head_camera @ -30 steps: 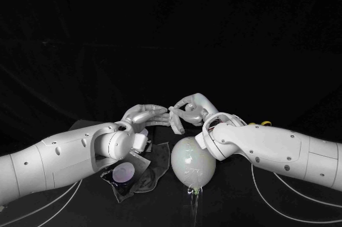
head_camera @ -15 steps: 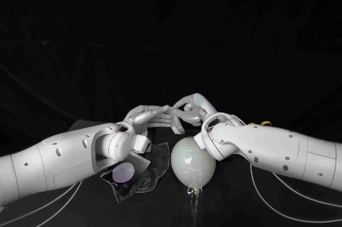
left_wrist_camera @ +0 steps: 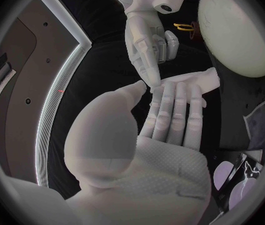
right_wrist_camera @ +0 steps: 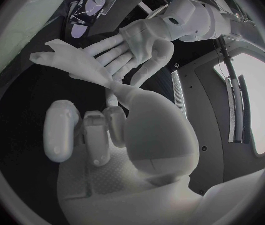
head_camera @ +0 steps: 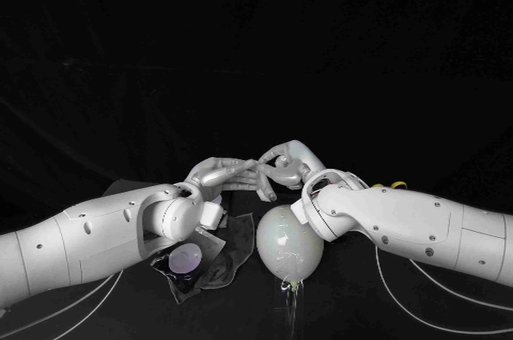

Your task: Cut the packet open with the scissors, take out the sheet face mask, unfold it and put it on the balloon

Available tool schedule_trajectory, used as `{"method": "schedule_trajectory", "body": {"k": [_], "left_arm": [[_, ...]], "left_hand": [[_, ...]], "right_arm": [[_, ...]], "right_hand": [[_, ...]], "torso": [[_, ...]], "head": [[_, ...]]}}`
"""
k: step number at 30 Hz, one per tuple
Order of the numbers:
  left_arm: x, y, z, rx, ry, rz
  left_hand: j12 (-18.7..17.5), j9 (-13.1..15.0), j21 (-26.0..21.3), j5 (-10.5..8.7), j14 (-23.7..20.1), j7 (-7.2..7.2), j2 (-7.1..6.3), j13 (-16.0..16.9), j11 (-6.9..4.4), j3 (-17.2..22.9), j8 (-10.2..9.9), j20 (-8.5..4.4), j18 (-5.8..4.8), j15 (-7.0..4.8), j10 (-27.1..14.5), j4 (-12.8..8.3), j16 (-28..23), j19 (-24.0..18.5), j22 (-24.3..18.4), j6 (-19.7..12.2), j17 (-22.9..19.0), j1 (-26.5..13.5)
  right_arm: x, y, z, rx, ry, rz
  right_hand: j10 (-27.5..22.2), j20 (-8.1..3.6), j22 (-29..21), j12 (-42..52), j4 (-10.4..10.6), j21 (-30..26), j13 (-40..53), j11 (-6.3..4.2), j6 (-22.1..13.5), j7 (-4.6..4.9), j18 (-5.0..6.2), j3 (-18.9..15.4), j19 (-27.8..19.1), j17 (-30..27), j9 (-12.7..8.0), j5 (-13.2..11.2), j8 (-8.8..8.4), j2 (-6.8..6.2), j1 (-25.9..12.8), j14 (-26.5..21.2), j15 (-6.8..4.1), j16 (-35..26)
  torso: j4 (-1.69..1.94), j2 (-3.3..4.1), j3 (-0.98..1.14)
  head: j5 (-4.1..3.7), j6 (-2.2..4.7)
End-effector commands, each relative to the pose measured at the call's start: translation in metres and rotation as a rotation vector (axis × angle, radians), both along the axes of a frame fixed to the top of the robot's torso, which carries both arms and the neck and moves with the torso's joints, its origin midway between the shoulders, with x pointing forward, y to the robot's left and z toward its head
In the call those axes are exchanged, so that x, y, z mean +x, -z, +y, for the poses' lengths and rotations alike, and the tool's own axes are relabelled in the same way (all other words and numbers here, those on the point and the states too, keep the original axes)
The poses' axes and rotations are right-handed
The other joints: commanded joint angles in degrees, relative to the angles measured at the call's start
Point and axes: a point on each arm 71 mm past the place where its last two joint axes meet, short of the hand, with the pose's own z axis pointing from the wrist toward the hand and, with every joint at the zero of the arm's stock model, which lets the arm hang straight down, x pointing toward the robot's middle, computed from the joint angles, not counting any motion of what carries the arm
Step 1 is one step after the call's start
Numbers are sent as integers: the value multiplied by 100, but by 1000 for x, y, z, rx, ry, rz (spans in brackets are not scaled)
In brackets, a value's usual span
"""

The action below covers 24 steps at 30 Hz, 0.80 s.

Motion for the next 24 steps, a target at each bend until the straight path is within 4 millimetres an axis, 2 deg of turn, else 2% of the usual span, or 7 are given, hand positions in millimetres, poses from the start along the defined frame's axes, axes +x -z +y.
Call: {"method": "schedule_trajectory", "body": {"k": [1, 2, 9, 24], "left_arm": [[0, -2, -2, 0, 7, -15], [0, -2, -2, 1, 5, -15], [1, -1, 0, 11, -15, -12], [0, -2, 0, 11, -7, -18]], "left_hand": [[34, -19, -29, 13, -15, 0, 33, 8, -32, 27, -36, 2, 92, -6, -2, -61, 33, 57, -15, 49, 15, 103], [48, -24, -29, 14, 1, -14, 70, 13, -48, 62, -28, -3, 94, -16, 23, -95, 46, 74, -19, 81, 23, 175], [64, -52, -35, 12, 21, -15, 84, 16, -53, 75, -30, -14, 94, -24, 48, -120, 73, 116, -34, 128, 44, 233], [60, -140, -87, 11, -15, 13, -74, 10, -25, -57, -93, -19, 88, -7, 24, -63, 89, 158, -90, 134, 76, 141]], "right_arm": [[-2, 0, 3, -14, -30, -5], [-2, 0, 3, -14, -30, -5], [-3, -1, 2, -13, -29, -9], [-2, 0, 3, -23, -31, 0]], "right_hand": [[74, -19, 1107, 16, -3, 28, 707, 5, 42, 1, -40, 24, 29, 1505, 115, 12, 37, 46, 34, 609, -45, 23], [74, -19, 1107, 16, -3, 28, 707, 5, 42, 1, -40, 24, 29, 1505, 115, 12, 37, 46, 34, 609, -45, 23], [79, -20, 1107, 21, -16, 27, 712, 3, 43, -1, -40, 32, 29, 1505, 120, 12, 44, 36, 33, 609, -46, 23], [77, -21, 1106, 16, -23, 24, 709, 2, 42, -2, -39, 38, 27, 1505, 123, 12, 49, 32, 32, 609, -47, 23]], "torso": [[-1, 0, 0], [0, 0, 0], [1, 2, -1], [0, 0, -3]], "head": [[-3, 2], [-2, 3], [-5, 4], [-1, 0]]}}
